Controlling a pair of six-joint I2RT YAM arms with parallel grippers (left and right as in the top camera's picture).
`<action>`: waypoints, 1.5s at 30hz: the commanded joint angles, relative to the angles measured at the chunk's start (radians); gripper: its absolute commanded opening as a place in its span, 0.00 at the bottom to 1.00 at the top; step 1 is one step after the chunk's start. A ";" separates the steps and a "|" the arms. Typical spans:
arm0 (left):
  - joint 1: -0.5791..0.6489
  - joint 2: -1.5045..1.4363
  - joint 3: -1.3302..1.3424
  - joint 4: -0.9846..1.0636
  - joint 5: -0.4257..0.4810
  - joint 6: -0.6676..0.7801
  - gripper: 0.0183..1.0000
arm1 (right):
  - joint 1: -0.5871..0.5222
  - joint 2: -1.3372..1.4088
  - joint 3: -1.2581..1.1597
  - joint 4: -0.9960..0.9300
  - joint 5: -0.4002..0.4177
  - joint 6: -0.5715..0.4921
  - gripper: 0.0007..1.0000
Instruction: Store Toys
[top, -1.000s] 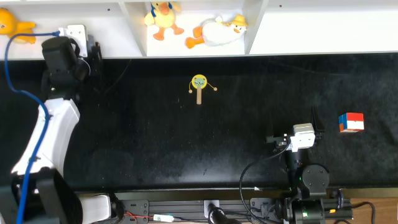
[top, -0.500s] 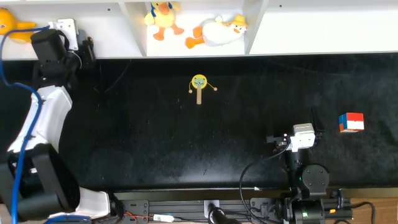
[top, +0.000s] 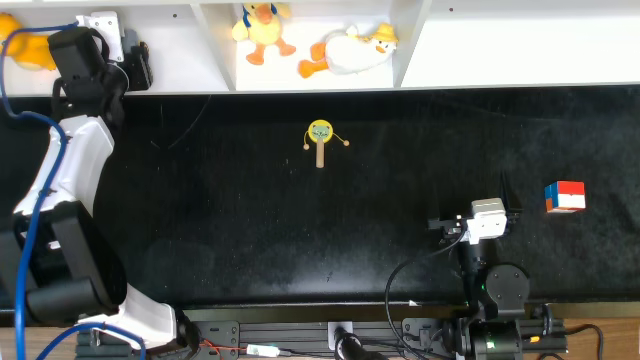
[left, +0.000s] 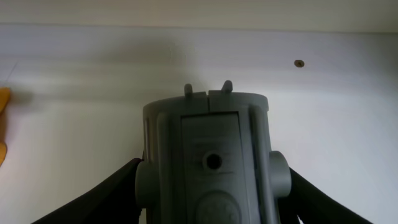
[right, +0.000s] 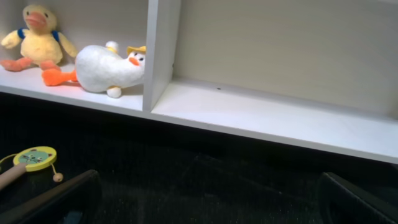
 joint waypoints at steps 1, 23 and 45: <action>0.002 0.014 0.038 0.011 0.012 0.019 0.02 | -0.005 -0.003 -0.013 0.004 -0.006 -0.003 1.00; 0.003 0.047 0.038 0.029 0.010 0.015 0.35 | -0.005 -0.003 -0.013 0.004 -0.006 -0.003 1.00; 0.003 0.053 0.038 0.013 0.011 0.011 0.83 | -0.005 -0.003 -0.013 0.004 -0.006 -0.003 1.00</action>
